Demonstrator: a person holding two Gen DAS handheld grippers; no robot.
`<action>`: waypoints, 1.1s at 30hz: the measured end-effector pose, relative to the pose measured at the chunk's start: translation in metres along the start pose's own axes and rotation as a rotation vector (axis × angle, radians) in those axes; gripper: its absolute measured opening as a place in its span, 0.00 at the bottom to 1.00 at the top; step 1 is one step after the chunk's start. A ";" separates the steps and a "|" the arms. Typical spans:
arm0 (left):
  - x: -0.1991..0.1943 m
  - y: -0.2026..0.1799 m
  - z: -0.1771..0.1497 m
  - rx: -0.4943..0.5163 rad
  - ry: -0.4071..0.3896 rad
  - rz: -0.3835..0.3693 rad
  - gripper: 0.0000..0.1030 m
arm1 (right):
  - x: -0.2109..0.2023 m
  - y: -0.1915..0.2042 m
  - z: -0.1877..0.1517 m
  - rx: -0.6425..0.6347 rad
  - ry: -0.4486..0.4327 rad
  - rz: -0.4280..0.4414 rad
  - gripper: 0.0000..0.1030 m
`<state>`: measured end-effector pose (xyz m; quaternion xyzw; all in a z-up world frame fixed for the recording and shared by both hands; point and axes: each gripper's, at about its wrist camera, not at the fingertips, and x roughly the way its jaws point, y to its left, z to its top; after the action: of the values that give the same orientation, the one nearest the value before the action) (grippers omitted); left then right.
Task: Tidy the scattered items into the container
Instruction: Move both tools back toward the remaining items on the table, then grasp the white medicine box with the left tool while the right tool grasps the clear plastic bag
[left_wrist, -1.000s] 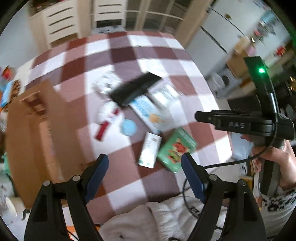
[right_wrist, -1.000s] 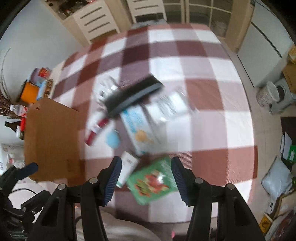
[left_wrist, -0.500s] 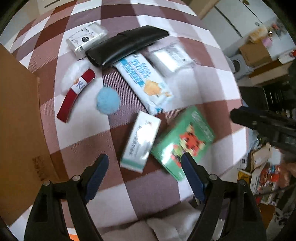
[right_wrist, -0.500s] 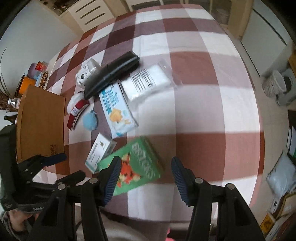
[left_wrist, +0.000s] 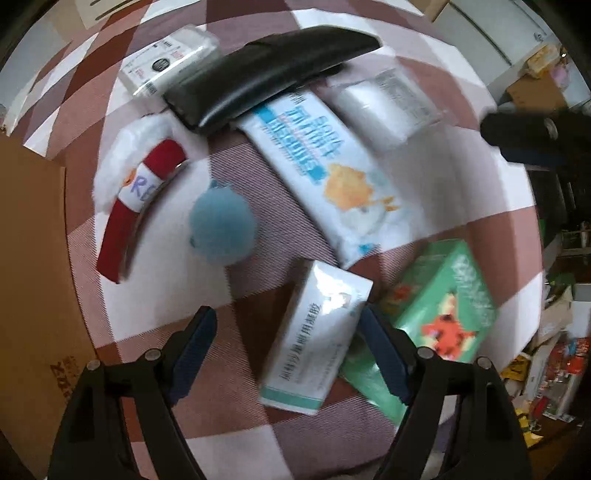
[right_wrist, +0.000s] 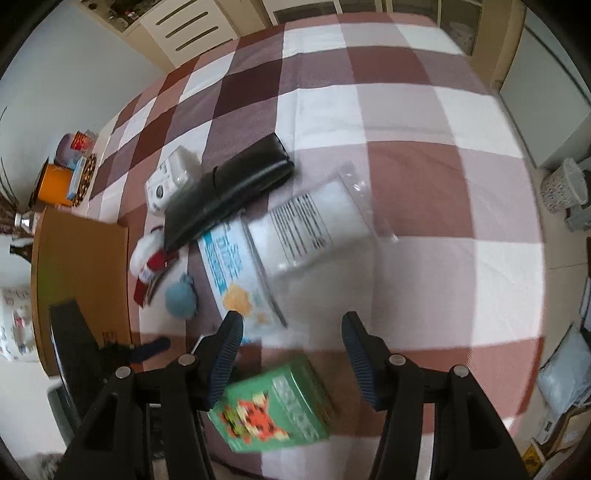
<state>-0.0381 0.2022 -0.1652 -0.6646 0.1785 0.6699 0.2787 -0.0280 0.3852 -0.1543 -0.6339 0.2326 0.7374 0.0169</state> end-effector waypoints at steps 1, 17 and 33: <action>0.001 0.003 0.000 -0.010 -0.003 -0.016 0.81 | 0.006 -0.001 0.005 0.015 0.009 0.010 0.56; 0.006 0.053 -0.008 -0.130 -0.005 -0.030 0.40 | 0.082 0.003 0.064 0.245 0.023 -0.060 0.65; 0.000 0.065 -0.011 -0.111 -0.001 -0.060 0.38 | 0.068 0.004 0.060 0.161 -0.122 -0.036 0.34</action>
<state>-0.0691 0.1445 -0.1747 -0.6837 0.1210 0.6704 0.2618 -0.0981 0.3853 -0.2118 -0.5885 0.2781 0.7532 0.0953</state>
